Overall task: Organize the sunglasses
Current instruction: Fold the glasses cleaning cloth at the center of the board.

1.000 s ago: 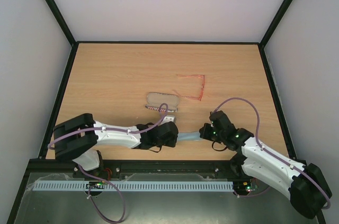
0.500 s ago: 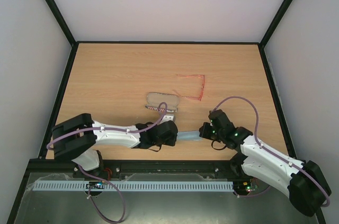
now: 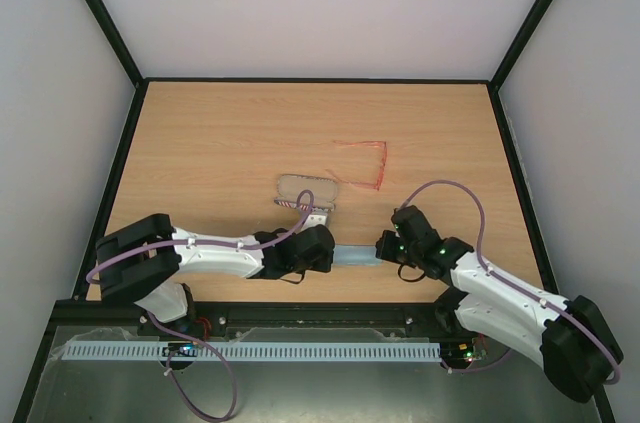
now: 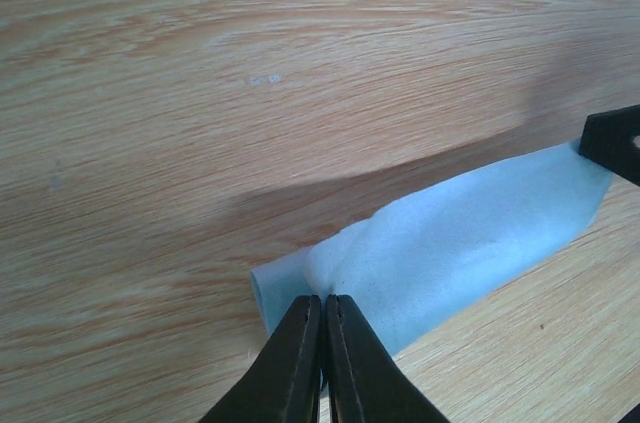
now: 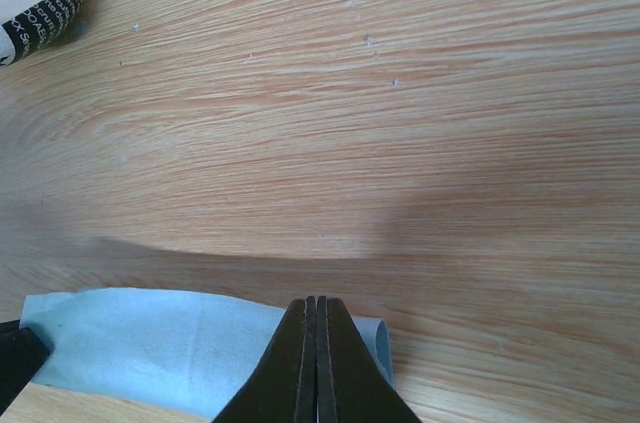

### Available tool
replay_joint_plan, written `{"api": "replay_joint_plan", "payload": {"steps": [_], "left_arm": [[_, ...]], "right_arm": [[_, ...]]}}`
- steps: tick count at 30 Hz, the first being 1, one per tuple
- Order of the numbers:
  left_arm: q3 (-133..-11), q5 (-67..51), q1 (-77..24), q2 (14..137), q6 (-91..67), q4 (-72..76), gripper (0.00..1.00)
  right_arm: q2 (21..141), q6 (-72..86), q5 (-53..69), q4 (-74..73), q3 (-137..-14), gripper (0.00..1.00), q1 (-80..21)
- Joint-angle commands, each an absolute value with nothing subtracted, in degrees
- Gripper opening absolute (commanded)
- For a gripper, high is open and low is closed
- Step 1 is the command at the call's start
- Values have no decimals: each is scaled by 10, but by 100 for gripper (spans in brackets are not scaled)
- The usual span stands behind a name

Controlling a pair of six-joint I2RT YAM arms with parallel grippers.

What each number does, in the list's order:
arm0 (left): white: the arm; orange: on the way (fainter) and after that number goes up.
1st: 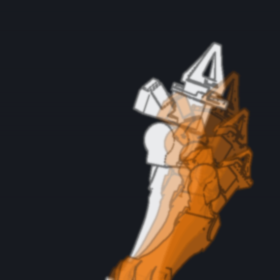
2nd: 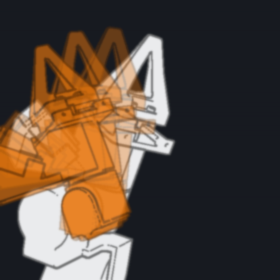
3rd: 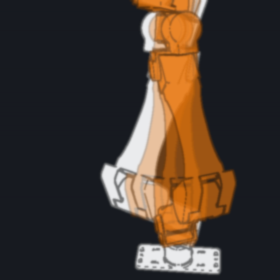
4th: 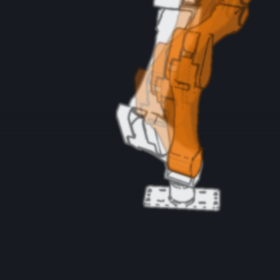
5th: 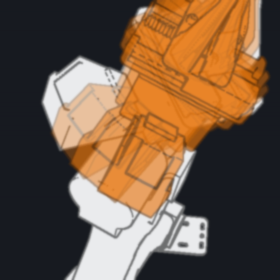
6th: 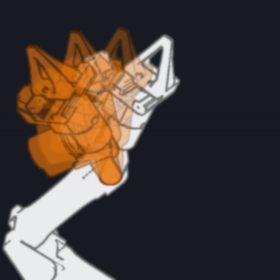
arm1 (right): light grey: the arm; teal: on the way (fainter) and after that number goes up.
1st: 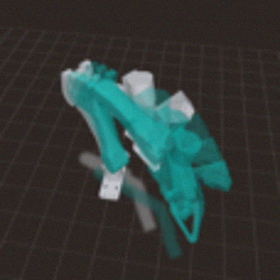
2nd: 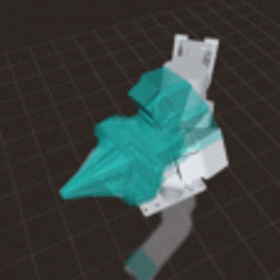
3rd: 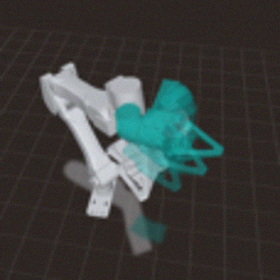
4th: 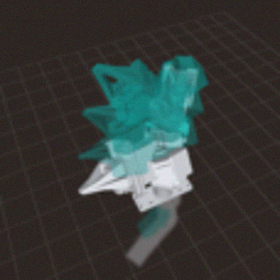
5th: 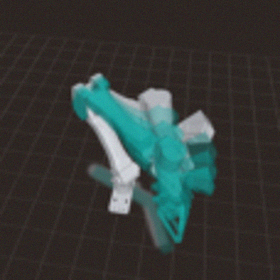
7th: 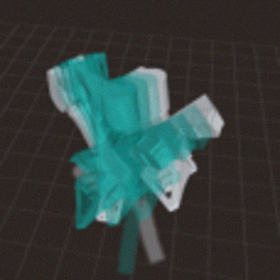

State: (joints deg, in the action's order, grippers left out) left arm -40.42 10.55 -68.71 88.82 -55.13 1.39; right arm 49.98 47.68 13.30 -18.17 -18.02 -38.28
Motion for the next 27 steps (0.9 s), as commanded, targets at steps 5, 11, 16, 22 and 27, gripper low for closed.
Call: {"api": "replay_joint_plan", "payload": {"steps": [5,11,16,22,27], "left_arm": [[-395,114,-680,903,-554,34,5],[-393,113,-679,910,-554,37,5],[-390,115,-678,913,-554,39,5],[-385,114,-678,913,-556,41,5],[-386,113,-678,916,-556,42,5]], "right_arm": [[521,465,117,-156,-197,1,-386],[529,461,113,-155,-201,1,-386],[540,458,112,-151,-205,1,-386],[550,456,109,-147,-207,1,-386],[555,453,108,-146,-208,1,-386]]}}
